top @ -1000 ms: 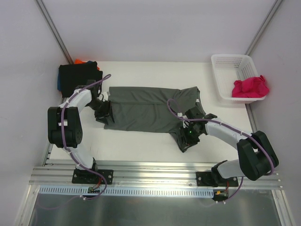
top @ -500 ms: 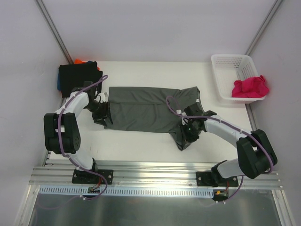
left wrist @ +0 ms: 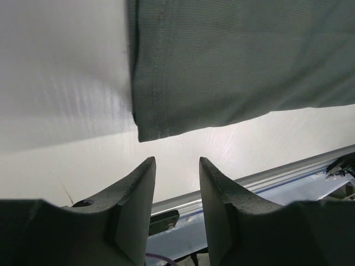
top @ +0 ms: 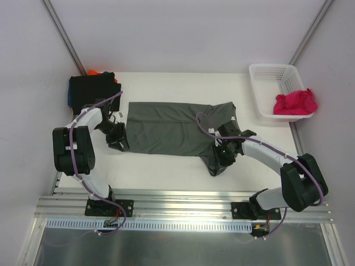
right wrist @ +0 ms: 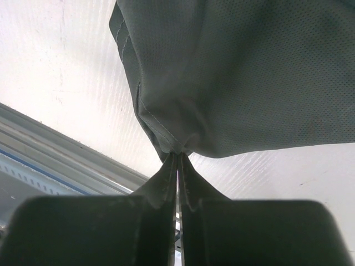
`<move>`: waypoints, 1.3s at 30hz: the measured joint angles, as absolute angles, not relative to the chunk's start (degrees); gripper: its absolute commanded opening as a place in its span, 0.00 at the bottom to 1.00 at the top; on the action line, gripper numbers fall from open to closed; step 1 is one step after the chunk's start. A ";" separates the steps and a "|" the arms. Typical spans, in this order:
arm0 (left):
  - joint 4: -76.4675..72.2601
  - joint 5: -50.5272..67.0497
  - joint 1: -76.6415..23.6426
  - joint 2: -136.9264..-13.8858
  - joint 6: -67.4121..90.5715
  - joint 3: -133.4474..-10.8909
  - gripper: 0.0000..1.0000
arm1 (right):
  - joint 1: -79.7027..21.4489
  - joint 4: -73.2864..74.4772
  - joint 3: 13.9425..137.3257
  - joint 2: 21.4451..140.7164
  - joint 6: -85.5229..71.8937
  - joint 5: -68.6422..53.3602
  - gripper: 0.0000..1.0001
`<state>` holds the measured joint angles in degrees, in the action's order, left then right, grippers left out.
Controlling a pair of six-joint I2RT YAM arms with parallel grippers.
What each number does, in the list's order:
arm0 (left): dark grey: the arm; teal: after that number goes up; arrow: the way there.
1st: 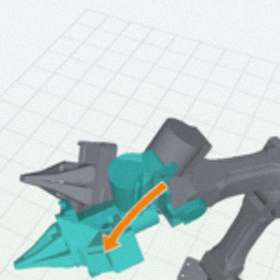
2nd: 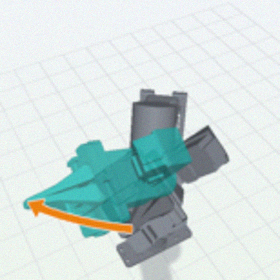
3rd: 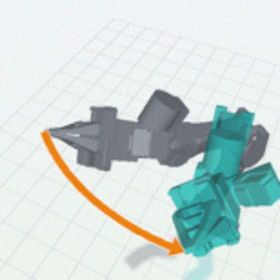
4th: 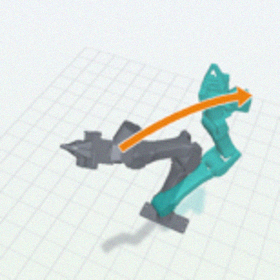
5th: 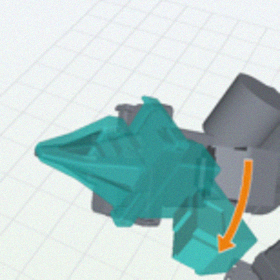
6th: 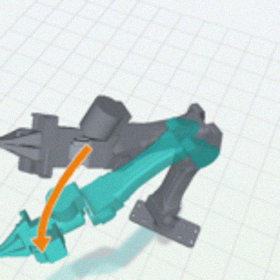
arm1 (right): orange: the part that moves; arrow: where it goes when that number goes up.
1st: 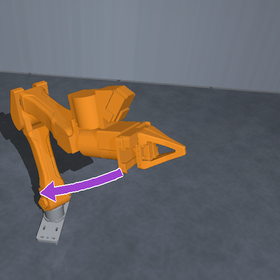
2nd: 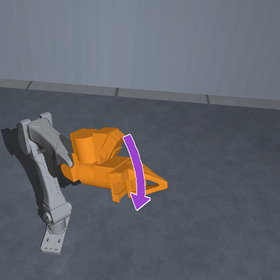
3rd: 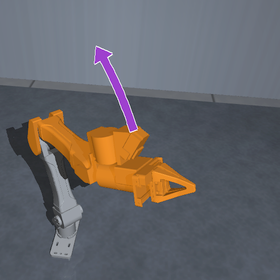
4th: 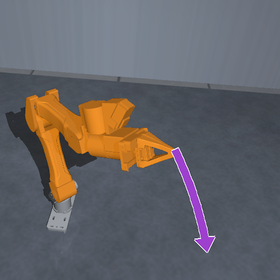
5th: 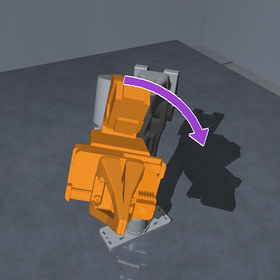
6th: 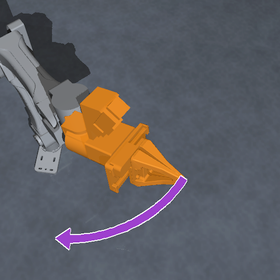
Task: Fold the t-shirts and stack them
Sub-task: Fold the tshirt
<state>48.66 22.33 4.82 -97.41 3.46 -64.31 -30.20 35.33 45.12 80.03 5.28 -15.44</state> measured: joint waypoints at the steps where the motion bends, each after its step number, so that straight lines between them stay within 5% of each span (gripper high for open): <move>1: 48.64 22.24 5.28 -97.89 3.46 -64.36 0.37 | -30.20 35.35 45.12 80.03 5.30 -15.44 0.00; 17: 48.45 22.39 7.22 -105.65 3.66 -67.75 0.34 | -29.04 35.31 45.15 79.77 5.89 -15.16 0.00; 23: 48.38 22.55 7.25 -106.83 3.92 -67.90 0.19 | -28.51 35.18 45.43 79.77 6.33 -14.76 0.01; 26: 48.40 22.74 7.25 -106.83 4.16 -67.90 0.02 | -28.38 35.14 45.43 79.77 6.50 -14.50 0.00; 39: 48.58 24.10 7.25 -106.63 4.10 -68.07 0.00 | -23.79 35.16 47.48 79.33 7.40 -13.69 0.00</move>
